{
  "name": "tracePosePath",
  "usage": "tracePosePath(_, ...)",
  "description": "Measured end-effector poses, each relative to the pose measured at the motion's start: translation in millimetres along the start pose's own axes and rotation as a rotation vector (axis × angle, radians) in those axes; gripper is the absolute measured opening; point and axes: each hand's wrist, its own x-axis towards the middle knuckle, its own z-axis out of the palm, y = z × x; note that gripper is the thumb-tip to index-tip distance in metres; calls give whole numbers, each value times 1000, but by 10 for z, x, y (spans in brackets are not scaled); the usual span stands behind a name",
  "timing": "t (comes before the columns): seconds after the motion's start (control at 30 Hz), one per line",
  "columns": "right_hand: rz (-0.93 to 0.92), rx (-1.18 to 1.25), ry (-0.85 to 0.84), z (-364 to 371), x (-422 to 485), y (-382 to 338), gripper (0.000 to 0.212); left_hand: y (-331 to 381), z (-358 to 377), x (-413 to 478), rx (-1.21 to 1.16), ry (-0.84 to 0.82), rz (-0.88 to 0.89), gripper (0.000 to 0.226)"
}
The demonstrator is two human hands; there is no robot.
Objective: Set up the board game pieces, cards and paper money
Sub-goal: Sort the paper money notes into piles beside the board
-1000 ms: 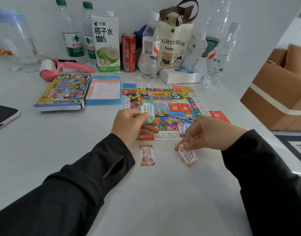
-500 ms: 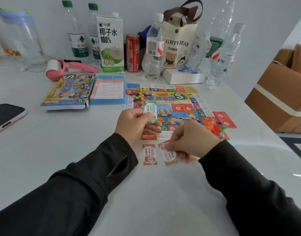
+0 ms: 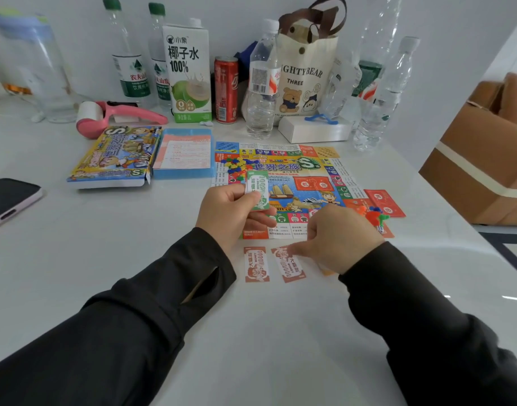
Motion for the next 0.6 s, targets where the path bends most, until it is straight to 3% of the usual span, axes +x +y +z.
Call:
tracePosePath(0.37,23,-90,-217,-117,15,290,33,-32,42,-23,55,-33,31,18)
tracePosePath(0.6,81,-114,-167,-145,13,389,27,-31,42,-31,69,-32,34,18)
